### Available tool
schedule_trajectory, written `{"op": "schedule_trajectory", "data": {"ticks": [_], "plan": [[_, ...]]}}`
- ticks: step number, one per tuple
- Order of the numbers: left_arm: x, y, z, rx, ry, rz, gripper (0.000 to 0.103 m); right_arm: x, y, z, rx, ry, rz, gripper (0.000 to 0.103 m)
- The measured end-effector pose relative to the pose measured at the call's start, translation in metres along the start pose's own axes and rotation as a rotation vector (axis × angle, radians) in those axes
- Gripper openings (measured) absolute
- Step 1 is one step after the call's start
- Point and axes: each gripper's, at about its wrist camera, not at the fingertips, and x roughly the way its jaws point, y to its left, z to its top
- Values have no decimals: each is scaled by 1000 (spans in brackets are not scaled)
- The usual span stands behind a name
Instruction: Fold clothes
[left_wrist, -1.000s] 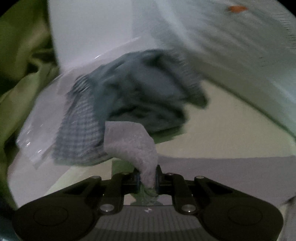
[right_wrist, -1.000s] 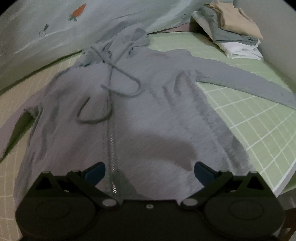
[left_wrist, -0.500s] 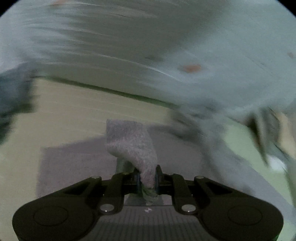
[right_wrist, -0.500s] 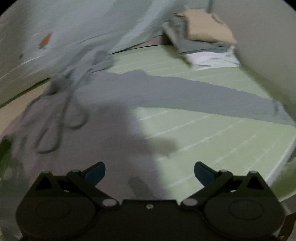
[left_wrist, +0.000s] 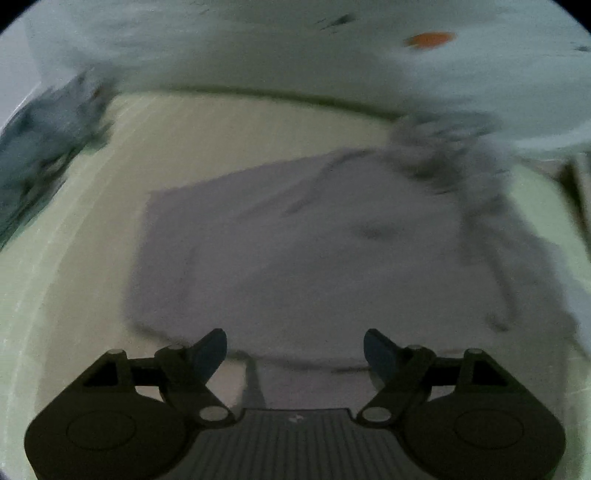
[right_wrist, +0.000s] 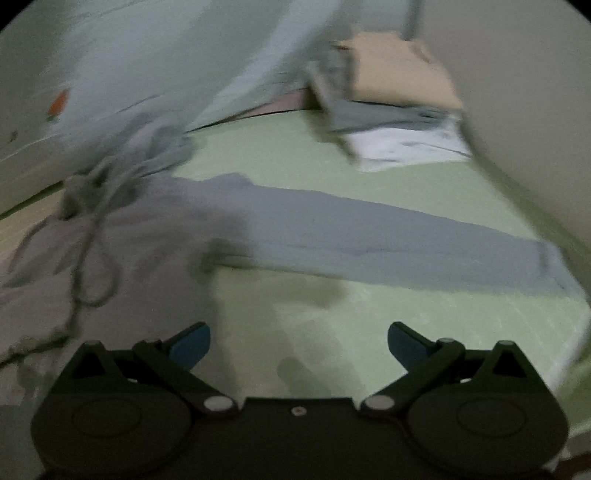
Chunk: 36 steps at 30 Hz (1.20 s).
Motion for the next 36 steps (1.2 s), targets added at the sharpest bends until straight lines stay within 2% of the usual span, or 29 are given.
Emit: {"op": "schedule_trajectory", "data": {"ticks": [4,9,12,15,17,18,19,20,23,25,29,32,36], "plan": [[14,30,-2,-4,40,59,82,17,57,13,-93,20,73,102],[31,50,-4,-9,89,74,82,35,126,19,-158,48,206,86],[36,52,-3,-1,90,83,89,44,154,17,-161,82,252,77],[40,51,-1,8,88,84,92,53,168,13,-144,135,282,61],[41,51,0,6,91,89,96,57,172,11,-156,151,292,40],[41,51,0,0,93,91,98,56,174,11,-169,145,305,34],[41,52,0,-8,94,92,99,54,175,11,-186,134,315,21],[42,52,-1,-14,93,89,99,53,176,11,-207,122,317,13],[42,53,-1,-20,90,82,99,53,168,23,-172,126,396,5],[42,52,-1,-36,88,91,99,52,163,35,-147,108,435,4],[41,50,-1,-66,81,113,100,42,153,62,-192,-10,437,3],[41,50,-2,-96,73,125,101,37,122,84,-130,-80,398,3],[41,50,-3,-124,64,144,101,29,62,109,-24,-168,297,3]]}}
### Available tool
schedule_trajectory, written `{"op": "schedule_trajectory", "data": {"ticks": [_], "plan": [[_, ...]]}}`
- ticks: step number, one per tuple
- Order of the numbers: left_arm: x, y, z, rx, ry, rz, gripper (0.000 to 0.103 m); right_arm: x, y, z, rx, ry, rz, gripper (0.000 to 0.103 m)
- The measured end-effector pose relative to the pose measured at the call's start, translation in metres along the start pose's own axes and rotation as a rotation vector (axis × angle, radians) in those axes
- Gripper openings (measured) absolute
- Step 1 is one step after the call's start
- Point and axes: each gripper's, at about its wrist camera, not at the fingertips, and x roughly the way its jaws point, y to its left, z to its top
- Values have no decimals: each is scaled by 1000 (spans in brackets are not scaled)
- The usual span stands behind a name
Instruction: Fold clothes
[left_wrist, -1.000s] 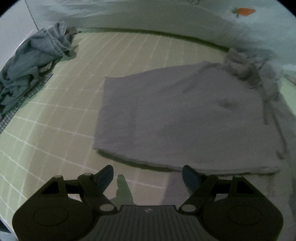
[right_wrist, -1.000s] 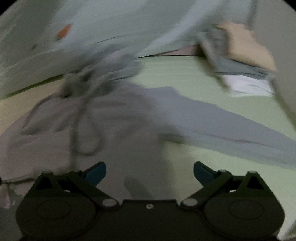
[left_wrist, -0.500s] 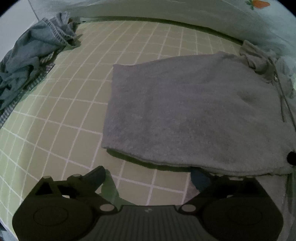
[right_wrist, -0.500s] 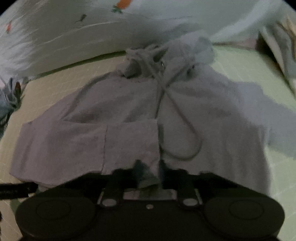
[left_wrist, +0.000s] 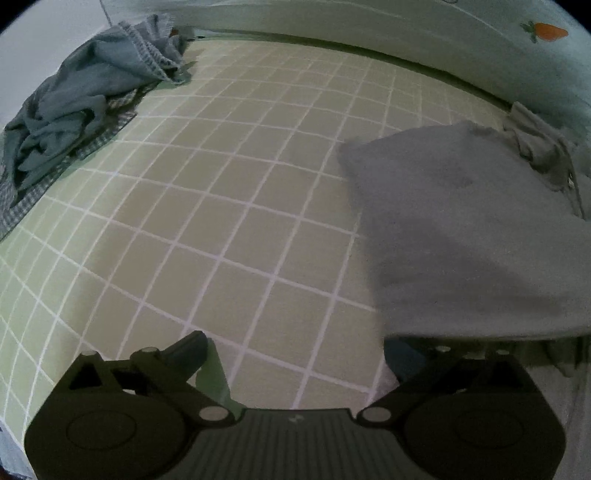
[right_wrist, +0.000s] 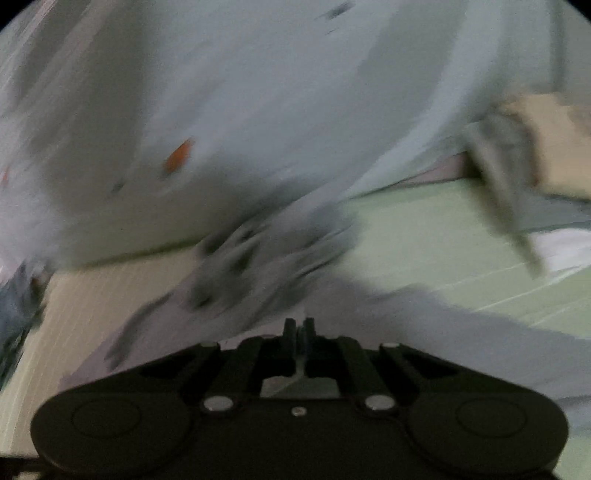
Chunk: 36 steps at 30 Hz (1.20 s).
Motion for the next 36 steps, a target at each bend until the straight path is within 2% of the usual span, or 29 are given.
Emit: {"op": "schedule_trajectory", "data": {"ticks": [4,7,11,13,14,16,18,19,22,24,25,26,32,35,36], "plan": [[-1,0,-2,-18,-7,10,101,-23,-59,15,74,-108,-175,3],[-1,-1,-1,-25,-3,20,103,-34,-101,13,137,-145,-316,3],[-2,-5,5,-13,6,39,102,-27,-139,-5,212,-85,-399,3],[-5,-7,9,-2,0,46,92,-24,-147,-16,250,-58,-429,4],[-8,-7,12,3,-13,38,92,-22,-149,-20,259,-47,-441,4],[-14,-10,18,23,-43,-5,92,-17,-152,-26,270,-25,-443,4],[-17,-17,26,62,-67,-52,91,-13,-155,-30,282,-5,-444,8],[-17,-21,30,93,-71,-74,87,-12,-156,-32,288,4,-439,12],[-10,-42,39,178,-54,-125,72,-10,-156,-39,296,35,-417,28],[-4,-56,45,197,-37,-159,64,-7,-153,-44,300,58,-401,41],[-3,-62,46,203,-37,-176,63,-5,-151,-45,308,68,-395,51],[-1,-67,47,214,-41,-191,63,-3,-149,-47,311,78,-392,55],[3,-93,53,276,-67,-277,63,10,-129,-58,254,153,-372,62],[9,-101,56,303,-62,-276,62,14,-126,-63,247,185,-371,62],[12,-103,57,309,-63,-274,59,15,-126,-64,247,192,-372,62]]}}
